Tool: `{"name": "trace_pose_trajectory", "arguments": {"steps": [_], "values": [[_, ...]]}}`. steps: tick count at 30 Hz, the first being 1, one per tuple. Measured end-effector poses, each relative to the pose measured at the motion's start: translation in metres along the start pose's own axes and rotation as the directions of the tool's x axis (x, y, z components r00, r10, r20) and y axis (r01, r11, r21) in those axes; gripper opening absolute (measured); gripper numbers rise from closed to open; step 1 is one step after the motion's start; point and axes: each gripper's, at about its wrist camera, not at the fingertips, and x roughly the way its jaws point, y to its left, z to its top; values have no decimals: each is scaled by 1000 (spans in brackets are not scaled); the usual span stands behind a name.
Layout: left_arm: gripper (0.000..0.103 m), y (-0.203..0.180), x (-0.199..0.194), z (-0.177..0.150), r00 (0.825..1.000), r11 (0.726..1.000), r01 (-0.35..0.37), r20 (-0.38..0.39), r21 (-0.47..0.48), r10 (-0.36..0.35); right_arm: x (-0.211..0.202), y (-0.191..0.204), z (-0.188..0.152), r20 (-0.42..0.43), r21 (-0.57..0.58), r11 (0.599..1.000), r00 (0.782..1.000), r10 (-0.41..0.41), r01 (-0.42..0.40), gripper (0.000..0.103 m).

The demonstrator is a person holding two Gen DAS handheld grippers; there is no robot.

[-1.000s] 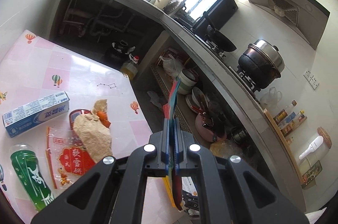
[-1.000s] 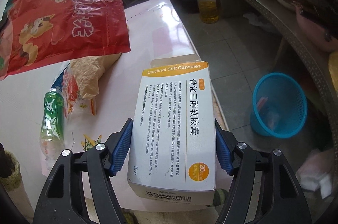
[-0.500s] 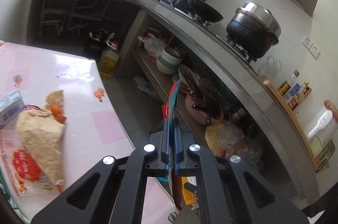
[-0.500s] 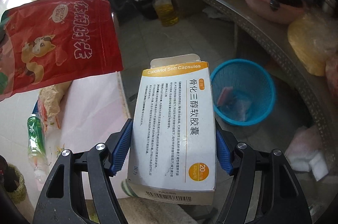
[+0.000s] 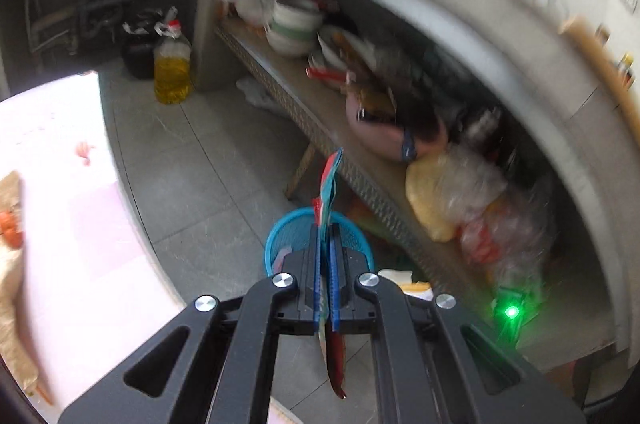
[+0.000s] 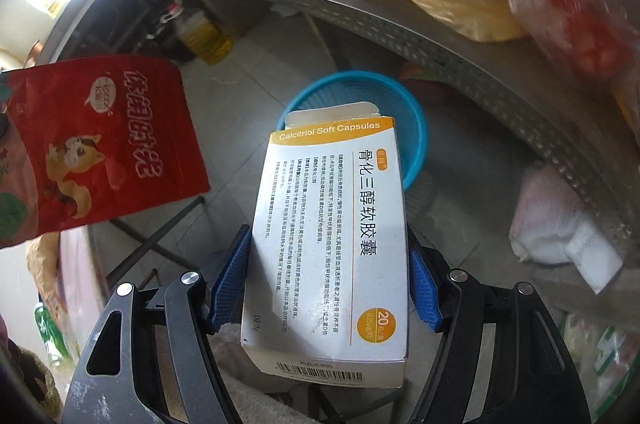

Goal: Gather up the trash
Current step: 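Carry the bag and box over the blue wastebasket and open both grippers, then move both tools back over the table toward the brown paper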

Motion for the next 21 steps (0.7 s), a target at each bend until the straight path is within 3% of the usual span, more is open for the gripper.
{"name": "trace_pose_trajectory", "arguments": {"steps": [6,9,12,14,16,21], "values": [[3,-23,83,5,992,997,-51,-114,51,57,37,-12,25,-9,20,1000,1000,1,-1,67],[7,-29,118,14,992,996,-54,-112,65,61,59,-13,51,33,17,1000,999,-5,4,73],[32,-29,150,14,985,992,-91,-142,85,103,92,-15,67,51,-5,997,996,-76,77,80],[34,-23,157,9,978,992,-119,-165,47,125,106,-21,69,26,16,993,992,-121,120,80],[36,-15,153,4,977,994,-105,-186,-2,103,104,-29,61,28,58,993,995,-100,98,80],[40,-13,115,-3,981,991,-122,-144,44,128,84,-32,28,53,27,996,995,-87,85,80]]}}
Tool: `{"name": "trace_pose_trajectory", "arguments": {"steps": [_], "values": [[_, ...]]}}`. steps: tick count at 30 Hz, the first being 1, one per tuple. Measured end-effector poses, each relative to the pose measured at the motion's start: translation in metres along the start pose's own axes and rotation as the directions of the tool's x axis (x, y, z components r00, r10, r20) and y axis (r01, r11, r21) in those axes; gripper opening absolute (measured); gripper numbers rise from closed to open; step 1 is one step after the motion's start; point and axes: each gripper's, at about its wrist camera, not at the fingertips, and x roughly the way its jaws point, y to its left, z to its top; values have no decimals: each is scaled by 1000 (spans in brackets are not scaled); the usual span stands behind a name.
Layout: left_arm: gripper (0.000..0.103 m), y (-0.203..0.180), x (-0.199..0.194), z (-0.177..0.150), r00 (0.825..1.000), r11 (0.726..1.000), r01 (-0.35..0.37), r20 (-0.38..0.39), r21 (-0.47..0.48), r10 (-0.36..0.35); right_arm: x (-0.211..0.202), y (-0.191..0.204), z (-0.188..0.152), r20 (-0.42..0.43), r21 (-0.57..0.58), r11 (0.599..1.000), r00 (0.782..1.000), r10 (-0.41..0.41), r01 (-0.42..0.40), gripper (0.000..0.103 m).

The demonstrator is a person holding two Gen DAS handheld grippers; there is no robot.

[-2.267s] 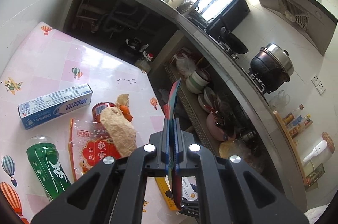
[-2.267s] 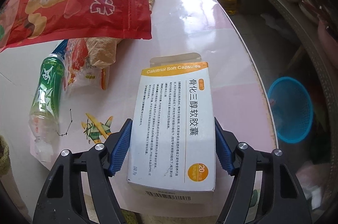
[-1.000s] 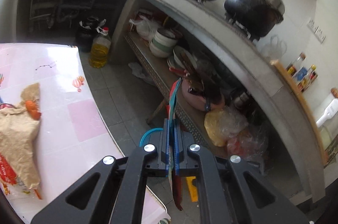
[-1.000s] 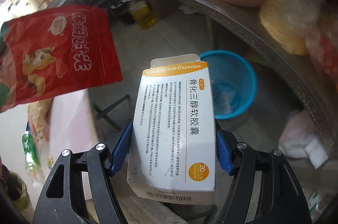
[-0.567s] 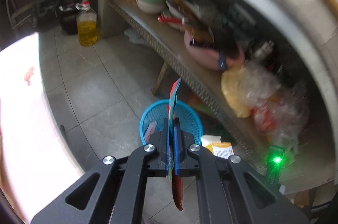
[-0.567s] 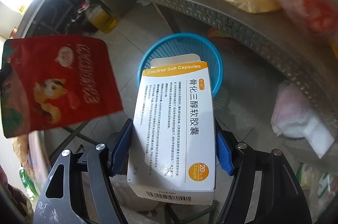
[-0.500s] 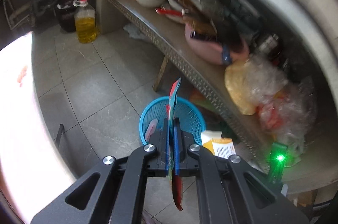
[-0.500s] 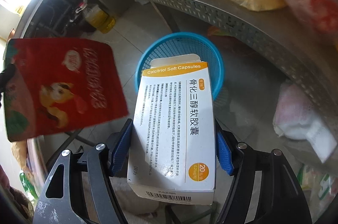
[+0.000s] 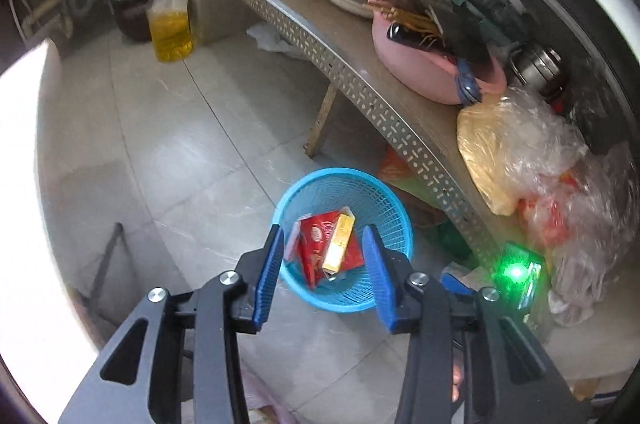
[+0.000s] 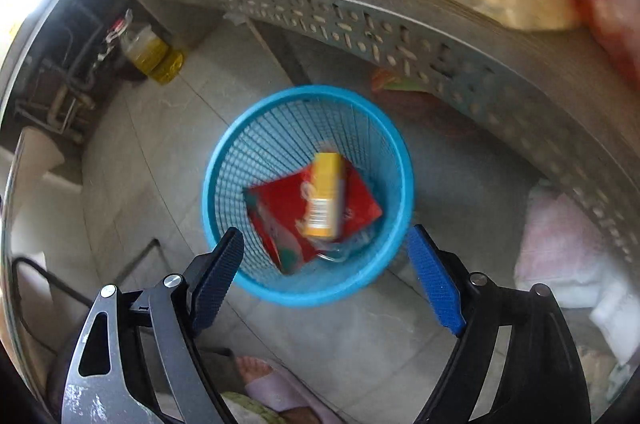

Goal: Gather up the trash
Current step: 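Move both tools back over the table toward the brown paper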

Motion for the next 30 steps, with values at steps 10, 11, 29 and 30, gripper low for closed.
{"name": "trace_pose_trajectory", "arguments": {"steps": [10,11,29,30], "values": [[60,9,-113,-41,989,998,20,146,59,-28,-55,15,-50,3,-154,988,1000,20,-19,80],[63,12,-124,-47,988,998,14,156,57,-23,-64,19,-54,12,-174,984,999,30,-28,80],[70,120,-241,-157,941,970,-128,284,-208,185,-180,134,-72,192,-512,854,956,221,-95,95],[70,124,-246,-161,937,968,-137,289,-210,196,-184,140,-74,205,-528,845,954,220,-82,95]]}}
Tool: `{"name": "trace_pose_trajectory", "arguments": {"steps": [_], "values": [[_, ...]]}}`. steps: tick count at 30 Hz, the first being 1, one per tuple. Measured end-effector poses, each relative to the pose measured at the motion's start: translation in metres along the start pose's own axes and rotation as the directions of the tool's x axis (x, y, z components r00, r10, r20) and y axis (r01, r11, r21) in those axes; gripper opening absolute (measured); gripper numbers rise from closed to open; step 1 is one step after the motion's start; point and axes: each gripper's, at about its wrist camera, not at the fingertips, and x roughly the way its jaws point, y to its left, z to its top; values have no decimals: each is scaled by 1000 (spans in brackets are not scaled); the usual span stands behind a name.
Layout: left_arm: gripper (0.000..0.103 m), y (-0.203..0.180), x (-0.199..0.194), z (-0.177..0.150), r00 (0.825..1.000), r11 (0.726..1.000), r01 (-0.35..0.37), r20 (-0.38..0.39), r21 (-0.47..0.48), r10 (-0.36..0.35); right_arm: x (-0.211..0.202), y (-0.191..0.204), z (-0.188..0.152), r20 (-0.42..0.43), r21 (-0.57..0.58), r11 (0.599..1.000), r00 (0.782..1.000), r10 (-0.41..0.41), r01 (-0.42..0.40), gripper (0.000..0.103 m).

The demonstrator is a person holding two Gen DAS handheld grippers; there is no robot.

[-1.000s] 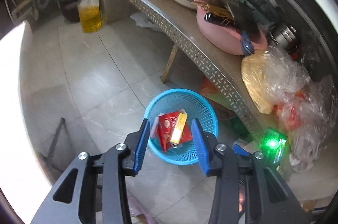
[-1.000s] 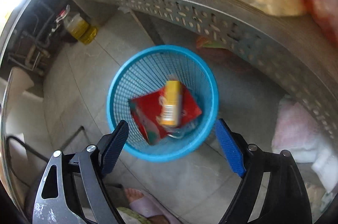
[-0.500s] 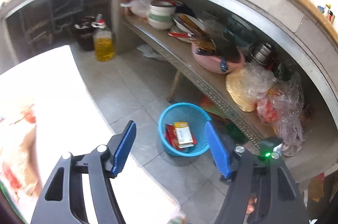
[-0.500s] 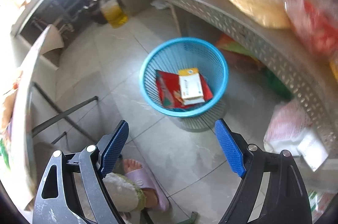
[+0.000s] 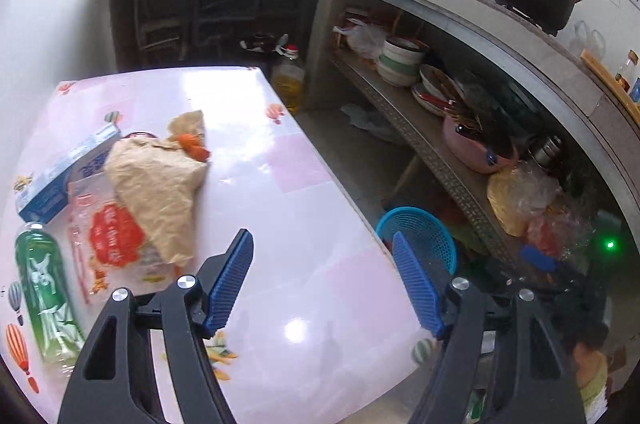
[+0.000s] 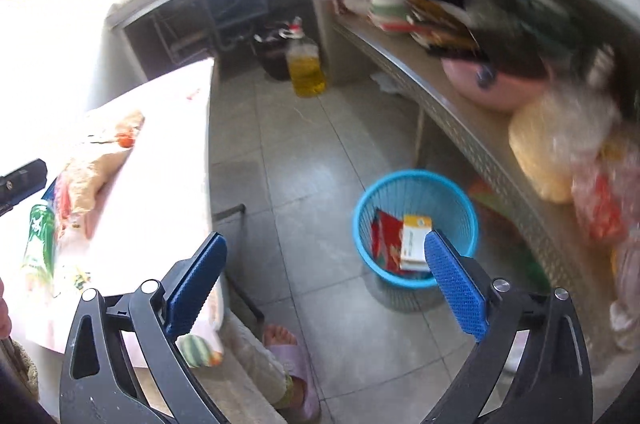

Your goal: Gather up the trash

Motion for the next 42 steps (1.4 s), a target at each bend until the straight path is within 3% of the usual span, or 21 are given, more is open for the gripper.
{"name": "trace_pose_trajectory", "arguments": {"steps": [5,13,18,21,25,31,36,40,42], "values": [[71,21,-14,-10,999,999,-38,28,-22,38,-8,37,5,63,-112,988,993,-97,104,95],[71,50,-28,-33,996,994,-78,35,-77,81,-20,71,10,147,-235,966,986,-76,109,95],[71,68,-50,-47,990,987,-113,67,-112,121,-16,86,16,106,-264,962,990,97,-67,95],[71,80,-63,-54,985,981,-140,84,-135,152,-13,94,20,64,-257,947,974,216,-193,95],[71,95,-80,-62,977,972,-156,121,-174,178,-5,111,30,-6,-235,929,956,293,-286,95],[71,112,-91,-68,972,964,-155,144,-214,188,12,145,49,-109,-149,872,884,454,-466,95],[71,117,-94,-66,973,966,-121,167,-227,161,39,175,79,-153,-109,833,837,525,-543,95],[71,118,-91,-61,976,968,-92,171,-232,134,64,188,97,-181,-68,817,813,554,-572,91],[71,120,-87,-55,978,969,-82,169,-234,123,81,193,106,-201,-39,824,812,548,-566,84]]}}
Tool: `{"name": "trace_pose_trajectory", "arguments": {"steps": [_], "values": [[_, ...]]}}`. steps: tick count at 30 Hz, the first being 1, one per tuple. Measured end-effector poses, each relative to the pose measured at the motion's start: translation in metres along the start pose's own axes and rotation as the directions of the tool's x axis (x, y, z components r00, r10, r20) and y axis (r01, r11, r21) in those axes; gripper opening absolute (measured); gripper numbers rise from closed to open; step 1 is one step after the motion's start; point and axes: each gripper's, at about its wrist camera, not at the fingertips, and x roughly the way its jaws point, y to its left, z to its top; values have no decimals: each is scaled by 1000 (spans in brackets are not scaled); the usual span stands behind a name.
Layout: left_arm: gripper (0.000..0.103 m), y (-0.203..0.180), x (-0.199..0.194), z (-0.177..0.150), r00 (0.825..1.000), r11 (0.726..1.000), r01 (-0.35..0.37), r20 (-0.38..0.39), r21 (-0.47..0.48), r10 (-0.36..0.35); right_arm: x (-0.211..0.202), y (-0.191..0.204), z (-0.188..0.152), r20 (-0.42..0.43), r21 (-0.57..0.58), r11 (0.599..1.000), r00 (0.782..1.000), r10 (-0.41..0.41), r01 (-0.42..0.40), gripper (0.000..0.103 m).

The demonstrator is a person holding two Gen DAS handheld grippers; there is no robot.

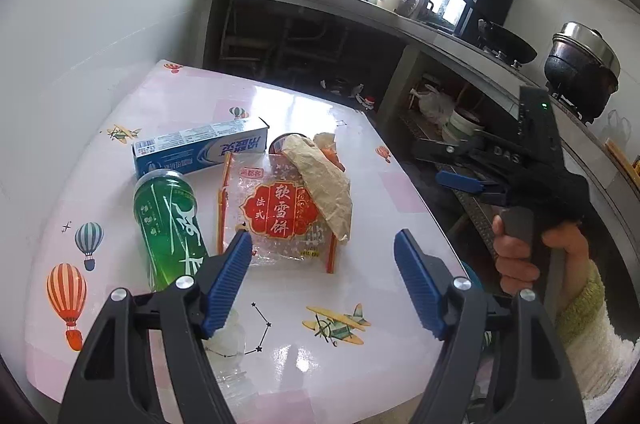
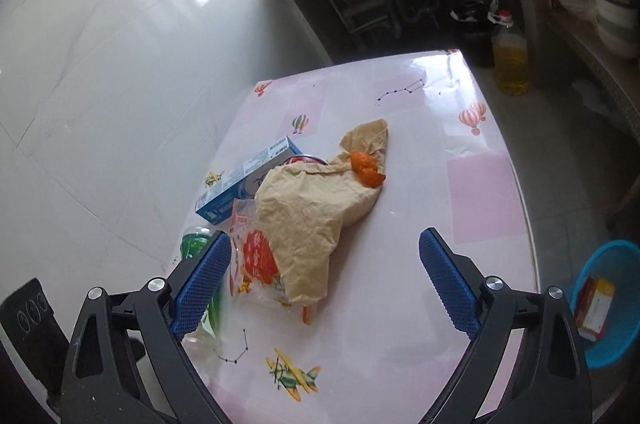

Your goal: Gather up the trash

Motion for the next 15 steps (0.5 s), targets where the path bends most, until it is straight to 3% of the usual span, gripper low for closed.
{"name": "trace_pose_trajectory", "arguments": {"steps": [8,11,15], "values": [[67,-3,22,21,1000,1000,23,-17,-5,-23,71,-13,42,-90,-72,996,995,-51,45,44],[63,-1,44,35,998,998,35,-51,-49,-37,99,-18,52,-121,-120,991,990,-74,59,37],[58,3,83,53,990,990,55,-119,-130,-70,123,-20,54,-162,-151,987,984,-70,45,37]]}}
